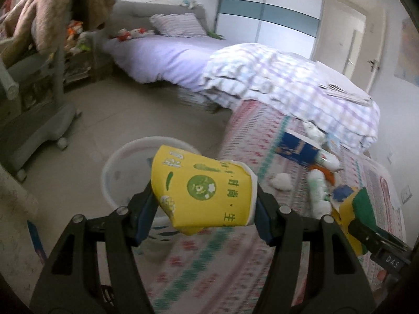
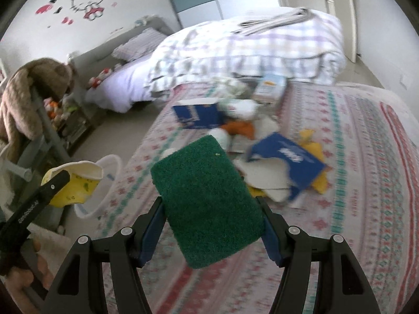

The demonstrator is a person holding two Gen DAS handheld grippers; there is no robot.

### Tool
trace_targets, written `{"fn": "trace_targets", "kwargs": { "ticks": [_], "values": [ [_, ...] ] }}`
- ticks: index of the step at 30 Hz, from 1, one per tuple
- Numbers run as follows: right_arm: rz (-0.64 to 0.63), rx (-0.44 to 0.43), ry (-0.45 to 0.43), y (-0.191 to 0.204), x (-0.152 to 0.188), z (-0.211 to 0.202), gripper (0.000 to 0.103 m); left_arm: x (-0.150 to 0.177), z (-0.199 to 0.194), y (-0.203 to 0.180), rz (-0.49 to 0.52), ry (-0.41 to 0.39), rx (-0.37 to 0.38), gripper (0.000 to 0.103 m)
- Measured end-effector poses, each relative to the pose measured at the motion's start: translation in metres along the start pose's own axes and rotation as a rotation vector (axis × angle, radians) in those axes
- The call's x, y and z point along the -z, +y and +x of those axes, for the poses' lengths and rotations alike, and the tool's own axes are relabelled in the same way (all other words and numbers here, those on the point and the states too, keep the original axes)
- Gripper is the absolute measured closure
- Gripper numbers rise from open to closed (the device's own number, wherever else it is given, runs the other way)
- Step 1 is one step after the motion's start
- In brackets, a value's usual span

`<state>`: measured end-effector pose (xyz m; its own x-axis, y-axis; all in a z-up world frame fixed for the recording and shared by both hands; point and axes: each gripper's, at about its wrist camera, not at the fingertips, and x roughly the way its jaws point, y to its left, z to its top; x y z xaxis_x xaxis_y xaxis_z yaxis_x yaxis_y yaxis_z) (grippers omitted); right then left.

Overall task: Collect trash
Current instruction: 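Grasp the yellow paper cup with the left tool and drop it in the wastebasket, then carry the green sponge to the wastebasket and open the right tool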

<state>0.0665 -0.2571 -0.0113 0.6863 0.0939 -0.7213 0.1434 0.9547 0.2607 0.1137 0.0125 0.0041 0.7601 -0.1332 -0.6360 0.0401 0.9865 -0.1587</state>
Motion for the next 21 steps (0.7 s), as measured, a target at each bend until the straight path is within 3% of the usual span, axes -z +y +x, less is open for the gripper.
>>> {"fn": "trace_targets", "kwargs": {
  "ticks": [12,14,16,21],
  "values": [
    [-0.113,-0.045,0.03,0.064,0.0,0.026,0.035,-0.002,0.019,0.048,-0.082,0.008,-0.078,0.036],
    [-0.125,-0.045,0.031,0.069,0.001,0.028,0.035,-0.003,0.023,0.051,-0.083,0.034,-0.102,0.032],
    [-0.132,-0.047,0.035,0.072,-0.001,0.03,0.035,-0.001,0.021,0.056,-0.102,0.051,-0.115,0.018],
    [-0.14,-0.07,0.044,0.086,-0.01,0.037,0.035,0.005,0.013,0.074,-0.131,0.102,-0.184,0.013]
  ]
}}
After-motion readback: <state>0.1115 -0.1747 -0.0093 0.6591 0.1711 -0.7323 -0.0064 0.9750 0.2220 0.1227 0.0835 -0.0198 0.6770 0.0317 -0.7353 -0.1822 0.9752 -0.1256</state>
